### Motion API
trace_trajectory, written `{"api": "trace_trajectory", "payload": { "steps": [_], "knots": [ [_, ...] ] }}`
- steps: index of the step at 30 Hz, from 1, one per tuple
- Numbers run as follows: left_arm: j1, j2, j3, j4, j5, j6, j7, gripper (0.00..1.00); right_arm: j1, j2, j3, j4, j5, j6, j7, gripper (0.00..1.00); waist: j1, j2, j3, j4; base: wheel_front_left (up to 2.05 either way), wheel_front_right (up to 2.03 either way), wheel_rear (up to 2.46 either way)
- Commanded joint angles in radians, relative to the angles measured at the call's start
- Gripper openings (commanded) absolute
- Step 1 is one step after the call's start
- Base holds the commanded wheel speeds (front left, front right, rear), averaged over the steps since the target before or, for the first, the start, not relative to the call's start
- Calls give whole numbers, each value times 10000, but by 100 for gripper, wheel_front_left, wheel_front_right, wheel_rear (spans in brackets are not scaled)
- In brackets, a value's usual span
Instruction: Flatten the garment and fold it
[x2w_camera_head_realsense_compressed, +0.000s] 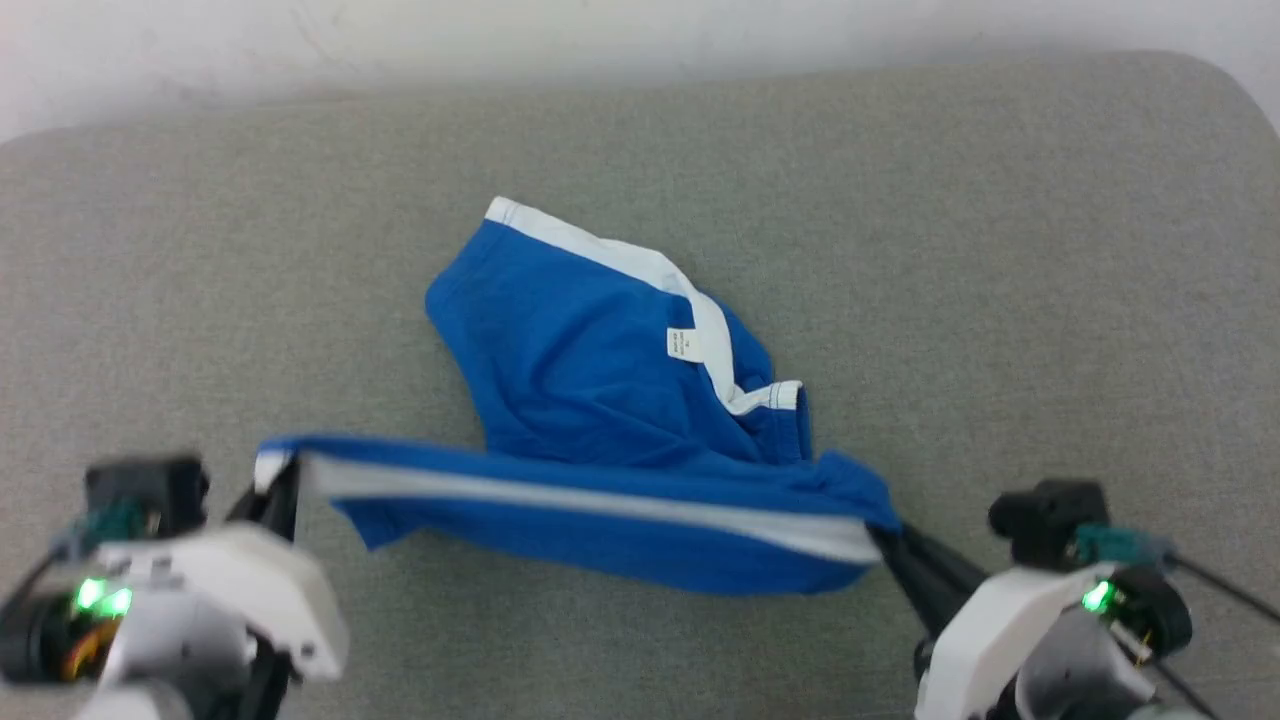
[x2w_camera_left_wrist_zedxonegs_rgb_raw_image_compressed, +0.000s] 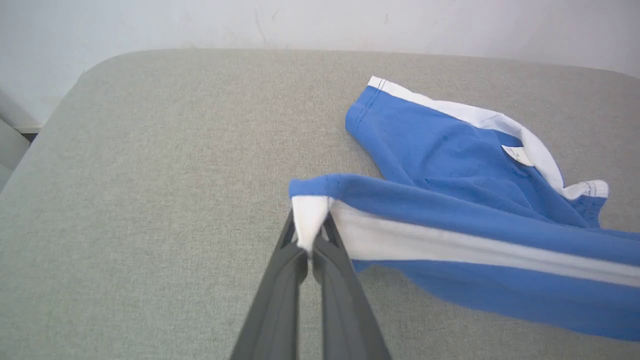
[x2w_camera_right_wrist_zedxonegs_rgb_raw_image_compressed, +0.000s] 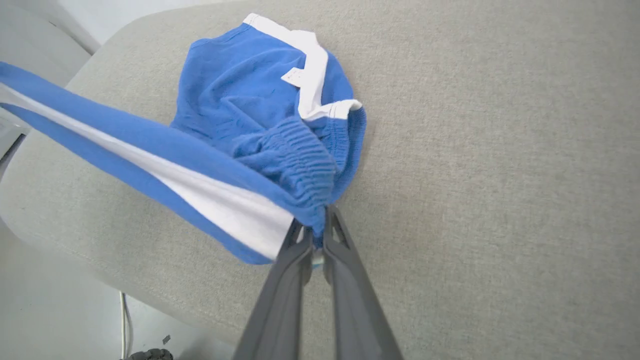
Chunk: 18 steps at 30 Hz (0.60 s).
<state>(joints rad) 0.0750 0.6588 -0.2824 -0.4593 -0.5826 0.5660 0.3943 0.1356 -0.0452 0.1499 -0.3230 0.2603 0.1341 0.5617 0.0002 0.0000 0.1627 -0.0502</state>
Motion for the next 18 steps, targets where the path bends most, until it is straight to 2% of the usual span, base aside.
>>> {"api": "trace_trajectory", "payload": {
  "steps": [1, 8, 12, 15, 18],
  "knots": [
    [-953, 121, -35, 509, -69, -292, 201, 0, -474, -57, -300, 277, 134, -34, -20, 0, -2, 0, 396, -204, 0, 0, 0],
    [-4704, -203, -1152, 3023, -117, -1877, 1565, 0, -2233, -53, -343, 1475, 481, -34, 177, 0, -2, 0, 1088, -625, 0, 0, 0],
    [-6633, -489, -1851, 4597, 171, -2641, 2347, 0, -3196, -52, -182, 2150, 615, -34, 200, 0, -2, 0, 1567, -870, 0, 0, 0],
    [-7947, -793, -2195, 5781, 446, -2945, 2762, 0, -3868, -52, 11, 2597, 854, -34, 119, 0, -2, 0, 1995, -1084, 0, 0, 0],
    [-9072, -1144, -2430, 6833, 695, -3064, 3064, 0, -4461, -52, 279, 3020, 1085, -34, -3, 0, -2, 0, 2400, -1261, 0, 0, 0]
  ]
}}
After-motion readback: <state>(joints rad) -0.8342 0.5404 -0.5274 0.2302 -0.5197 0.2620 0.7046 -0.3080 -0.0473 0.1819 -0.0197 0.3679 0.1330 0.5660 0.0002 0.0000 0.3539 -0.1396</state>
